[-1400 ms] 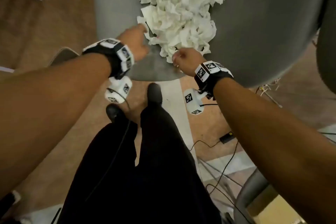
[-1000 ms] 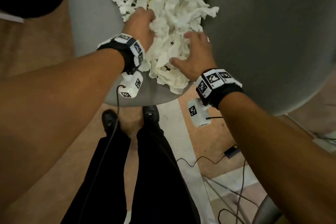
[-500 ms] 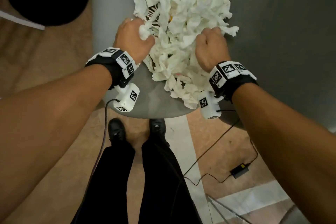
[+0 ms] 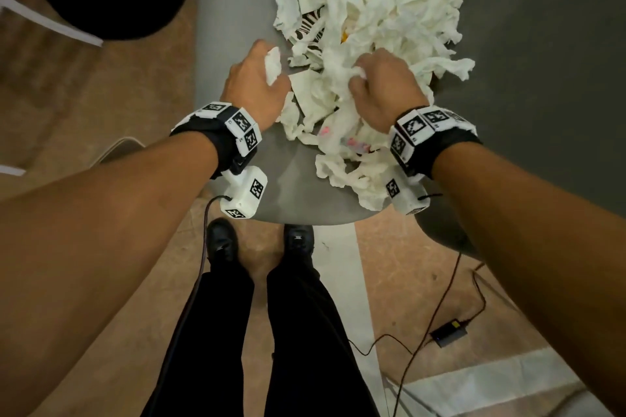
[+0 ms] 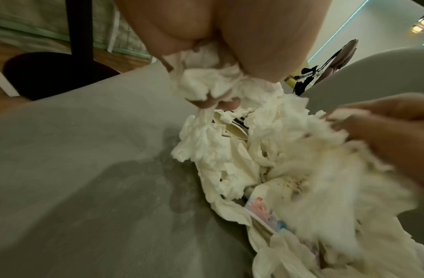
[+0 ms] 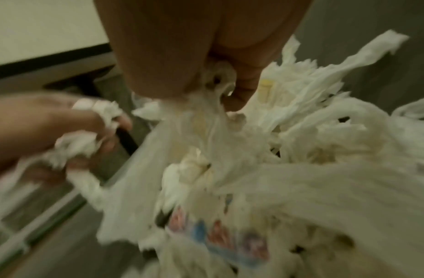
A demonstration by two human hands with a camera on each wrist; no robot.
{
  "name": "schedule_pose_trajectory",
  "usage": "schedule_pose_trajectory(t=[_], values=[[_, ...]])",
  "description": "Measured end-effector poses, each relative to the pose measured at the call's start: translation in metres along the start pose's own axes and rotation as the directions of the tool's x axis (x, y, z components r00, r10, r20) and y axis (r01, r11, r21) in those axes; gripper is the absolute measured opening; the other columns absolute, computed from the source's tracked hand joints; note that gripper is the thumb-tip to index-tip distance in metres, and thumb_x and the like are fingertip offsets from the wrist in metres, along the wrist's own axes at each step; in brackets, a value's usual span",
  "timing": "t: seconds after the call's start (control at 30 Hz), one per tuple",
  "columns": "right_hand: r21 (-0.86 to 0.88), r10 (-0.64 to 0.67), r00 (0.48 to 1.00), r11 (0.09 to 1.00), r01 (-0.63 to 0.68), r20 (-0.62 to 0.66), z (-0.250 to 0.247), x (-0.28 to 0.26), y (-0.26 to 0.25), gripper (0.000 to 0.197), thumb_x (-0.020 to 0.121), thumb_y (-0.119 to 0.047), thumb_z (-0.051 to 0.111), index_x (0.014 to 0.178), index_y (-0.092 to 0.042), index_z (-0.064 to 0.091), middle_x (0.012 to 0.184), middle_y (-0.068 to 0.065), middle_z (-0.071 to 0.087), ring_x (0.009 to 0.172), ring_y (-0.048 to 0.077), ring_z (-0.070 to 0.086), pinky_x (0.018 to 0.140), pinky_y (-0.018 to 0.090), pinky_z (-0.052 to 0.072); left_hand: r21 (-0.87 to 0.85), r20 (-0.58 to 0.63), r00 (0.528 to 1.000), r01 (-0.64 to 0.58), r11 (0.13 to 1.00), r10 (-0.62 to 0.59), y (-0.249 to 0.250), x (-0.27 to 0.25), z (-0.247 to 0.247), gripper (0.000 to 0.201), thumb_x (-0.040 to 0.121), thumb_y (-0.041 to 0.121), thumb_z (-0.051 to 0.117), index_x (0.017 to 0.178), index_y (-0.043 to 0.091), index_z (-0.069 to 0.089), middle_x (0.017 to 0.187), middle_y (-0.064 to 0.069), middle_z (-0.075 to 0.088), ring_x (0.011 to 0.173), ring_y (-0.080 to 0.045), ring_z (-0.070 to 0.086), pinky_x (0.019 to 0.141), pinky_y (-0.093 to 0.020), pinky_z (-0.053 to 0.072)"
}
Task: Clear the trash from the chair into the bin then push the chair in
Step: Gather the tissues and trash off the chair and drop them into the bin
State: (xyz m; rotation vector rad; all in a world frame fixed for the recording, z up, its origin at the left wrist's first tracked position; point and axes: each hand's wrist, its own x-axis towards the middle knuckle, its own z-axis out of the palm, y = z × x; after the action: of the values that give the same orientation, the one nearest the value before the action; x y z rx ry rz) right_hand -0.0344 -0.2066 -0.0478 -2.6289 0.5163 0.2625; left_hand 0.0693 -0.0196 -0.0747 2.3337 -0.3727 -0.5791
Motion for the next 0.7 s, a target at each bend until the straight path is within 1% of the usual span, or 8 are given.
schedule_pose_trajectory(t=[0.07, 0.13, 0.2, 0.37, 0.43, 0.5, 0.6, 0.7], values=[[0.129, 0.129, 0.986, 0.985, -0.116, -0.102, -0.015, 0.005, 0.001, 0.043, 0.092, -0.045, 0.042, 0.103, -0.007, 0.059, 0.105, 0.011, 0.053, 0.103, 0.029, 0.055, 0.079, 0.029, 0.037, -0.011, -0.012, 1.000, 0.007, 1.000, -0.007, -0.004, 0.002, -0.002, 0.027, 0.084, 0.031, 0.051, 0.109, 0.022, 0.054, 0.094, -0.002, 0.067, 0.080, -0.025, 0.062, 0.069, -0.032, 0.051], [0.232, 0.220, 0.967, 0.955, -0.186, -0.131, -0.026, 0.011, 0.002, 0.058, 0.087, -0.056, 0.057, 0.121, -0.009, 0.054, 0.118, 0.005, 0.050, 0.105, 0.018, 0.048, 0.085, 0.027, 0.036, -0.008, -0.030, 1.000, 0.009, 1.000, -0.009, -0.006, 0.003, -0.003, 0.025, 0.084, 0.036, 0.051, 0.105, 0.022, 0.055, 0.091, -0.001, 0.068, 0.079, -0.025, 0.063, 0.071, -0.035, 0.054], [0.233, 0.231, 0.966, 0.952, -0.200, -0.115, -0.032, 0.015, 0.005, 0.051, 0.089, -0.041, 0.065, 0.126, -0.010, 0.048, 0.119, 0.005, 0.052, 0.102, 0.017, 0.050, 0.086, 0.029, 0.043, 0.009, -0.047, 0.999, 0.003, 1.000, -0.002, -0.005, 0.005, -0.006, 0.025, 0.086, 0.038, 0.051, 0.102, 0.019, 0.055, 0.087, -0.001, 0.067, 0.077, -0.026, 0.062, 0.067, -0.033, 0.051], [0.473, 0.286, 0.953, 0.856, -0.209, -0.097, -0.025, 0.017, 0.001, 0.038, 0.094, -0.011, 0.044, 0.125, -0.032, 0.048, 0.083, 0.002, 0.059, 0.056, 0.015, 0.052, 0.046, 0.026, 0.044, 0.005, -0.078, 0.997, 0.004, 1.000, -0.003, 0.000, 0.008, -0.012, 0.029, 0.097, 0.036, 0.050, 0.076, 0.016, 0.052, 0.066, 0.003, 0.054, 0.061, -0.018, 0.049, 0.061, -0.024, 0.033], [0.569, 0.331, 0.937, 0.794, -0.213, -0.111, -0.027, 0.018, -0.008, 0.026, 0.093, -0.024, 0.045, 0.117, -0.030, 0.055, 0.080, -0.003, 0.058, 0.060, 0.013, 0.052, 0.058, 0.025, 0.043, -0.033, -0.075, 0.997, 0.006, 0.999, -0.009, 0.005, 0.006, -0.014, 0.046, 0.100, 0.036, 0.047, 0.058, 0.020, 0.039, 0.052, 0.008, 0.043, 0.048, -0.008, 0.040, 0.051, -0.023, 0.027], [0.602, 0.374, 0.926, 0.751, -0.271, -0.049, -0.031, 0.020, -0.013, 0.048, 0.089, -0.047, 0.057, 0.130, -0.022, 0.052, 0.107, -0.004, 0.063, 0.096, 0.011, 0.059, 0.085, 0.027, 0.045, -0.091, -0.092, 0.995, 0.021, 0.996, -0.030, 0.011, 0.004, -0.015, 0.051, 0.099, 0.039, 0.048, 0.053, 0.021, 0.034, 0.047, 0.008, 0.038, 0.042, -0.007, 0.035, 0.044, -0.019, 0.025], [0.535, 0.340, 0.939, 0.786, -0.310, 0.046, -0.031, 0.025, -0.011, 0.091, 0.071, -0.051, 0.081, 0.140, -0.012, 0.036, 0.138, 0.003, 0.051, 0.127, 0.021, 0.048, 0.105, 0.036, 0.043, -0.140, -0.068, 0.997, 0.034, 0.990, -0.044, 0.014, 0.001, -0.015, 0.031, 0.084, 0.043, 0.068, 0.071, 0.023, 0.049, 0.062, 0.012, 0.050, 0.053, -0.003, 0.046, 0.050, -0.018, 0.033], [0.312, 0.271, 0.961, 0.909, -0.276, 0.062, -0.026, 0.024, -0.005, 0.059, 0.081, -0.025, 0.074, 0.130, -0.007, 0.045, 0.129, 0.012, 0.054, 0.119, 0.029, 0.054, 0.098, 0.037, 0.047, -0.076, 0.034, 0.998, 0.064, 0.995, -0.062, 0.011, 0.001, -0.013, 0.052, 0.073, 0.027, 0.078, 0.113, 0.013, 0.048, 0.101, -0.001, 0.061, 0.086, -0.017, 0.060, 0.071, -0.028, 0.049]])
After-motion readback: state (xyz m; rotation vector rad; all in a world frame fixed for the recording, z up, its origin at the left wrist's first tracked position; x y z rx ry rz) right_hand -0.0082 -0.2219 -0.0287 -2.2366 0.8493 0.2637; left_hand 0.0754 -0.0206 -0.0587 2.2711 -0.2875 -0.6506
